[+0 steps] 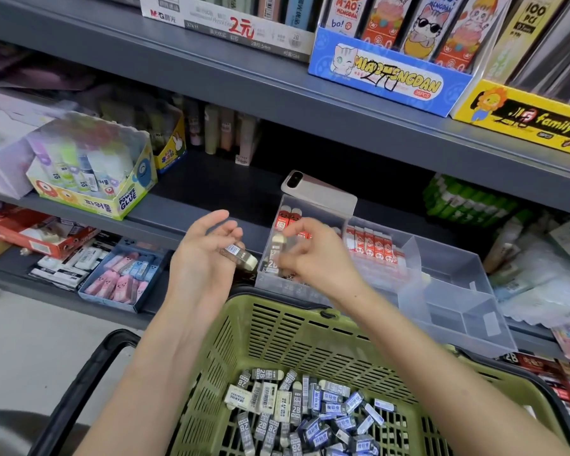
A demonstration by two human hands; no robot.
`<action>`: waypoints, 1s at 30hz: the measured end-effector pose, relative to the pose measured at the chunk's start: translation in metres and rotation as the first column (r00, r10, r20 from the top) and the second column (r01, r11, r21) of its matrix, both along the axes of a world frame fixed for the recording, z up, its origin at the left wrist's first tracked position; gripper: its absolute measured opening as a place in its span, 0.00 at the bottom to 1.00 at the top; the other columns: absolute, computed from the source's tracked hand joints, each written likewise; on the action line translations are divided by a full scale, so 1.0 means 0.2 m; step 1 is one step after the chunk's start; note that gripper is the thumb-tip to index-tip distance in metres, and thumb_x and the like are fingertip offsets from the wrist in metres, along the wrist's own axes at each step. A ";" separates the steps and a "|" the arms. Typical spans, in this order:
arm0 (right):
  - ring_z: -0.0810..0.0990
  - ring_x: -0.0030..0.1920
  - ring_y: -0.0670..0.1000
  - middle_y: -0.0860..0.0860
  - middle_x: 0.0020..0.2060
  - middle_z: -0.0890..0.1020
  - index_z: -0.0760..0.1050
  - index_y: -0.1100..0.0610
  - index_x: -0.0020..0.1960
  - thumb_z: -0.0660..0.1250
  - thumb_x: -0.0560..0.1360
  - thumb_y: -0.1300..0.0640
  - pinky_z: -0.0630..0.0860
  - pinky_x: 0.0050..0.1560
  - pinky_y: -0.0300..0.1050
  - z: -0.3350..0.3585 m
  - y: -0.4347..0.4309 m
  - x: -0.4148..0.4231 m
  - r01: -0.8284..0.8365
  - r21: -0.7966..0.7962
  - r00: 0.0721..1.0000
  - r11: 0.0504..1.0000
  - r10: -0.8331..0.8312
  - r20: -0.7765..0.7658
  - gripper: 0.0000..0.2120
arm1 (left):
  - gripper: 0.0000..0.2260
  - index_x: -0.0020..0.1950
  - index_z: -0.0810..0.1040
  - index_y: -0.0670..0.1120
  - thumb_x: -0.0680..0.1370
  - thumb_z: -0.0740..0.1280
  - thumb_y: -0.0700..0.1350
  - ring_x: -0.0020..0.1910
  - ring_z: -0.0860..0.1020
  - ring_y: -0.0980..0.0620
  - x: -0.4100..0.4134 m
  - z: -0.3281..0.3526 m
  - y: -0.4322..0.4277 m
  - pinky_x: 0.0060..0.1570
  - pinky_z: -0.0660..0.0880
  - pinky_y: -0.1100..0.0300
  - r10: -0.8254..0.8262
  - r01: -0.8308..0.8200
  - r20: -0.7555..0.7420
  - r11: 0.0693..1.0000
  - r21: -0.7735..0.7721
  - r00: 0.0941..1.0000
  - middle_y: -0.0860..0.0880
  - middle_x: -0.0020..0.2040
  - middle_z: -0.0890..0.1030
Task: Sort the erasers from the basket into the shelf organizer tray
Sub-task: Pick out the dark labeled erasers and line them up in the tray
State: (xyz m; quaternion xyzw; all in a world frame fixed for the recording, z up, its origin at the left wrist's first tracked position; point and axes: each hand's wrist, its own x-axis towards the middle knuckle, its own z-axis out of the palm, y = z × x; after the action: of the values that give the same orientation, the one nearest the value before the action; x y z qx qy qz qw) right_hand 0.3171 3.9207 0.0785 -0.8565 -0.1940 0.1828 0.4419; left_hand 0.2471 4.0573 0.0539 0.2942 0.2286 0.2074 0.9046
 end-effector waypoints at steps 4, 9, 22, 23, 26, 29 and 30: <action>0.79 0.40 0.47 0.48 0.37 0.80 0.74 0.51 0.46 0.74 0.68 0.60 0.77 0.45 0.45 -0.08 0.04 0.00 0.075 -0.062 0.997 0.995 -0.077 -0.019 0.12 | 0.10 0.52 0.75 0.40 0.77 0.59 0.28 0.44 0.81 0.49 0.02 -0.02 0.00 0.43 0.78 0.61 0.024 -0.024 -0.037 1.000 0.002 0.999 0.41 0.52 0.74; 0.79 0.42 0.49 0.48 0.37 0.78 0.76 0.53 0.42 0.75 0.67 0.61 0.78 0.48 0.45 -0.08 0.06 0.02 0.061 -0.086 0.995 0.994 -0.067 -0.068 0.10 | 0.07 0.53 0.75 0.38 0.77 0.62 0.30 0.49 0.83 0.47 0.01 -0.03 -0.01 0.45 0.79 0.61 0.041 -0.041 0.016 0.999 0.013 0.999 0.38 0.54 0.76; 0.79 0.35 0.46 0.49 0.32 0.82 0.80 0.52 0.37 0.67 0.75 0.49 0.78 0.40 0.44 0.07 0.02 -0.11 -0.099 0.069 0.984 0.993 0.087 0.157 0.10 | 0.06 0.47 0.78 0.43 0.76 0.64 0.35 0.57 0.80 0.46 0.00 -0.01 -0.06 0.52 0.77 0.61 -0.073 0.036 0.169 0.975 0.218 0.983 0.47 0.45 0.84; 0.78 0.34 0.41 0.46 0.32 0.82 0.79 0.50 0.37 0.69 0.74 0.52 0.77 0.39 0.38 0.08 0.02 -0.12 -0.115 0.083 0.984 0.990 0.102 0.147 0.07 | 0.05 0.47 0.79 0.44 0.74 0.64 0.37 0.58 0.80 0.46 0.00 0.00 -0.07 0.53 0.77 0.62 -0.094 0.049 0.191 0.973 0.226 0.977 0.46 0.46 0.84; 0.77 0.36 0.40 0.44 0.35 0.80 0.79 0.52 0.40 0.69 0.73 0.60 0.76 0.40 0.35 0.10 -0.02 -0.10 -0.067 0.210 0.994 0.975 0.048 0.094 0.05 | 0.07 0.46 0.83 0.50 0.75 0.66 0.41 0.59 0.79 0.48 -0.01 0.00 -0.08 0.55 0.76 0.60 -0.155 0.085 0.186 0.938 0.337 0.970 0.45 0.52 0.83; 0.79 0.39 0.46 0.44 0.38 0.80 0.76 0.53 0.43 0.66 0.76 0.62 0.78 0.42 0.39 0.14 -0.09 -0.02 0.059 0.353 0.998 0.934 -0.066 0.008 0.05 | 0.08 0.48 0.82 0.55 0.76 0.64 0.45 0.60 0.77 0.53 -0.03 0.00 -0.09 0.60 0.72 0.57 -0.116 0.093 0.004 0.822 0.562 0.993 0.51 0.55 0.82; 0.79 0.37 0.46 0.44 0.38 0.79 0.76 0.53 0.44 0.65 0.76 0.62 0.78 0.40 0.37 0.14 -0.11 0.01 0.072 0.354 0.997 0.932 -0.079 0.004 0.06 | 0.08 0.49 0.81 0.55 0.78 0.64 0.45 0.59 0.77 0.56 -0.04 -0.01 -0.08 0.60 0.70 0.58 -0.083 0.100 -0.056 0.778 0.620 0.995 0.54 0.55 0.81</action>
State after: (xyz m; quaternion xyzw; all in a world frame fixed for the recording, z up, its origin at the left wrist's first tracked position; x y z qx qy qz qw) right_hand 0.3184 3.8996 0.1072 -0.7716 -0.1946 0.1197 0.5936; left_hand 0.2395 4.0405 0.0523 0.5891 0.1447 0.2233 0.7630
